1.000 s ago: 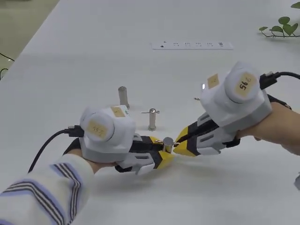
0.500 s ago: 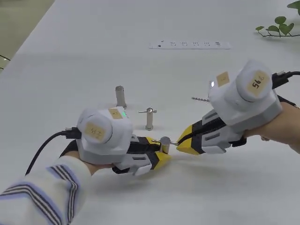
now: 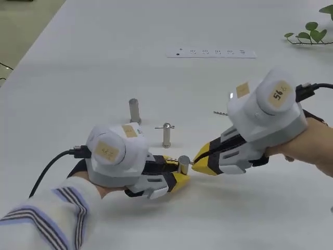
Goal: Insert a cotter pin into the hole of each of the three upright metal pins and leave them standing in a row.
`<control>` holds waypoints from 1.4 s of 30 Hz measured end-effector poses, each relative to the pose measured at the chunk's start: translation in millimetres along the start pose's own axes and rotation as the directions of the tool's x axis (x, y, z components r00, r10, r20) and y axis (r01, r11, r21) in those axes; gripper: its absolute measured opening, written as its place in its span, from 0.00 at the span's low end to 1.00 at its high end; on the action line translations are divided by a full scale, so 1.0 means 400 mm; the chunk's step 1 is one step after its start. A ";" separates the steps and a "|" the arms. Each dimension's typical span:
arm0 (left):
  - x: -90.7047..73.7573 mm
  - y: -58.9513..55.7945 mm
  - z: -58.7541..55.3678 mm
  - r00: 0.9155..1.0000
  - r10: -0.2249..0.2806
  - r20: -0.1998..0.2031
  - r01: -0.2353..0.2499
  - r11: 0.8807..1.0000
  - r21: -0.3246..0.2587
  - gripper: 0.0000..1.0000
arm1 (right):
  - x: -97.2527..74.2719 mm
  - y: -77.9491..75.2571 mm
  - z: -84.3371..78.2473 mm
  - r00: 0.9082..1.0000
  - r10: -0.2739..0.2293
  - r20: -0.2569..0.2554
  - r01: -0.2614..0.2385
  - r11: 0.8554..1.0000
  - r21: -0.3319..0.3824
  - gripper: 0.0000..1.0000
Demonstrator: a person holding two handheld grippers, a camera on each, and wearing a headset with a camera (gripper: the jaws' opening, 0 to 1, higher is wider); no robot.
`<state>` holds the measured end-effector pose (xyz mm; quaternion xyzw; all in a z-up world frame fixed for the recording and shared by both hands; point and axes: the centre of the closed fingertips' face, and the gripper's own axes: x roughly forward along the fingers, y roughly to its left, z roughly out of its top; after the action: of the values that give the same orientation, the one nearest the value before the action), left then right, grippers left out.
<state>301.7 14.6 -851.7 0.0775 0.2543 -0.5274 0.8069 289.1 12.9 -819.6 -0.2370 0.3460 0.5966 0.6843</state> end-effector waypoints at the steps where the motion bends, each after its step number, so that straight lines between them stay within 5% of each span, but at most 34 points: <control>1: 0.000 0.000 0.000 1.000 -0.001 -0.001 0.001 1.000 -0.001 0.13 | 0.000 -0.001 -0.002 1.000 -0.006 -0.004 0.006 1.000 -0.010 0.09; 11: -0.006 -0.001 -0.006 0.999 -0.007 -0.031 0.007 1.000 -0.002 0.14 | -0.006 -0.001 0.013 0.998 -0.017 0.055 0.017 1.000 -0.004 0.18; 24: -0.058 -0.009 0.003 1.000 -0.029 -0.013 0.029 0.999 0.019 0.36 | 0.008 0.006 0.026 0.994 -0.011 0.109 0.009 1.000 0.014 0.25; 27: -0.068 -0.020 -0.008 0.998 -0.042 -0.037 0.044 0.998 0.033 0.40 | 0.014 0.005 0.028 0.993 -0.011 0.116 0.009 1.000 0.018 0.26; 33: -0.079 -0.020 -0.029 0.998 -0.036 -0.059 0.038 0.999 0.020 0.70 | 0.029 0.007 0.035 0.992 -0.004 0.125 0.001 1.000 0.019 0.26; 42: -0.108 -0.008 -0.014 1.000 -0.009 -0.016 0.009 1.000 -0.004 0.99 | 0.051 0.010 0.036 0.992 0.006 0.125 -0.008 1.000 0.013 0.26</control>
<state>283.3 50.6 -834.7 0.0789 0.2620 -0.5300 0.8026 288.9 37.6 -825.5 -0.1930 0.3073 0.6104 0.7041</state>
